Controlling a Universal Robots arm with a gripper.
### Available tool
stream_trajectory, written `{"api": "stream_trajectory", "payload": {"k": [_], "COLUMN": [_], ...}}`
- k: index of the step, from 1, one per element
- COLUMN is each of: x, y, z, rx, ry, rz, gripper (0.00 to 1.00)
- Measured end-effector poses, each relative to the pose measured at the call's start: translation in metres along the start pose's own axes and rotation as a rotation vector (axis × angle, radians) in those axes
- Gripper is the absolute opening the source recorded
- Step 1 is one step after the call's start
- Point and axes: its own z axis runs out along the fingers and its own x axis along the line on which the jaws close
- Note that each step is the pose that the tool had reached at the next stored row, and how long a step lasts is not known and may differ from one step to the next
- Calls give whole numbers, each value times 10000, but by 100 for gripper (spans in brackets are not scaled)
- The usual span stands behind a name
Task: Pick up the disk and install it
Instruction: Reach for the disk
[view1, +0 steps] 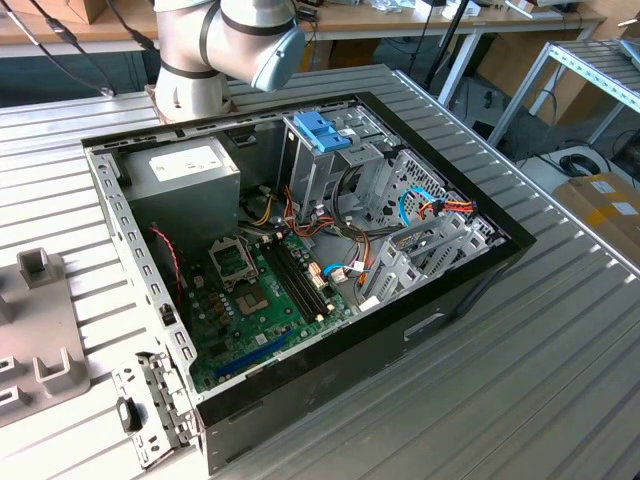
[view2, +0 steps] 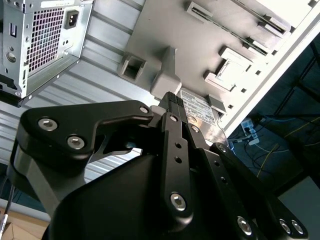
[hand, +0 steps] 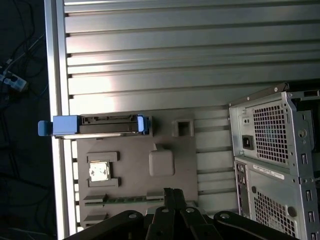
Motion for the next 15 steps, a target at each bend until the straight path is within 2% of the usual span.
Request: {"api": "stream_trajectory", "payload": {"k": [15], "x": [51], "y": [-4], "z": [-1], "rx": [-1], "ry": [-1], "rz": [0], "gripper": [11]}}
